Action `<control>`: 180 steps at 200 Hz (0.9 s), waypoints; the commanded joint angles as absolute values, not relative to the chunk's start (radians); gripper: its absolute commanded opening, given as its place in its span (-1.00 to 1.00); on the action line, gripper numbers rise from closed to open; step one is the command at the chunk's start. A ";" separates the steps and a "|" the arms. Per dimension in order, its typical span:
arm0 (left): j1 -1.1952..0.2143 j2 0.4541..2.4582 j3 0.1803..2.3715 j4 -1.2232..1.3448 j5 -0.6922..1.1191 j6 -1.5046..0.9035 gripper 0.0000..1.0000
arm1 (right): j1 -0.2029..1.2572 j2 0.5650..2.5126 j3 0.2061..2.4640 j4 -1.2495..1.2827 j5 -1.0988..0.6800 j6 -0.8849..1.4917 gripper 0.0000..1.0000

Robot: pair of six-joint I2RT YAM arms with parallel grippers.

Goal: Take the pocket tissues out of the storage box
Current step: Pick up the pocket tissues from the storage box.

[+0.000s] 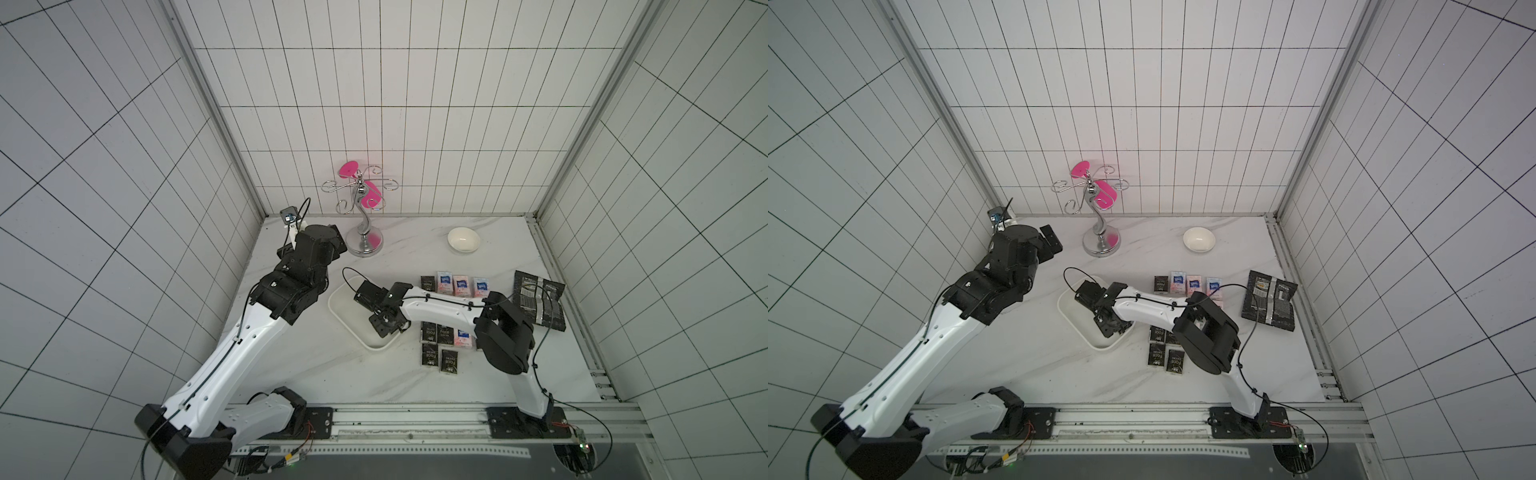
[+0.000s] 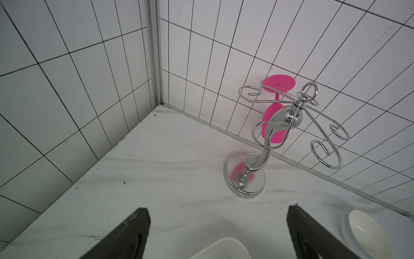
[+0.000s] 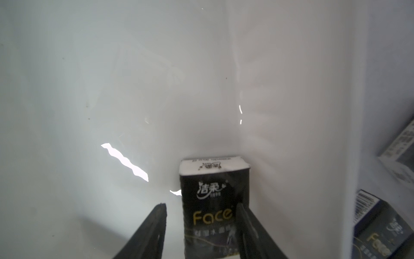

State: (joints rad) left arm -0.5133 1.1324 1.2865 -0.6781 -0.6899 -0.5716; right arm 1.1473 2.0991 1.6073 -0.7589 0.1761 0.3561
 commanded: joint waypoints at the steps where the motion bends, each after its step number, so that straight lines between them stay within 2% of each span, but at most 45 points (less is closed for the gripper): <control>1: -0.509 1.117 1.308 -0.686 -0.683 -0.576 0.97 | 1.149 2.152 1.663 -0.799 0.160 0.368 0.11; 53: -0.509 1.115 1.307 -0.685 -0.681 -0.569 0.97 | 1.126 2.191 1.701 -0.807 0.142 0.359 0.12; 66: -0.509 1.112 1.305 -0.681 -0.681 -0.569 0.97 | 1.122 2.195 1.701 -0.796 0.120 0.349 -0.06; 96: -0.509 1.112 1.304 -0.678 -0.678 -0.568 0.97 | 1.118 2.220 1.725 -0.796 0.080 0.337 -0.61; 110: -0.509 1.111 1.304 -0.680 -0.678 -0.567 0.97 | 1.118 2.217 1.728 -0.795 0.075 0.339 -0.76; 133: -0.509 1.107 1.304 -0.676 -0.680 -0.563 0.97 | 1.122 2.186 1.714 -0.767 0.068 0.337 -0.88; 180: -0.509 1.107 1.304 -0.674 -0.680 -0.563 0.97 | 1.121 2.029 1.655 -0.673 0.060 0.357 -0.90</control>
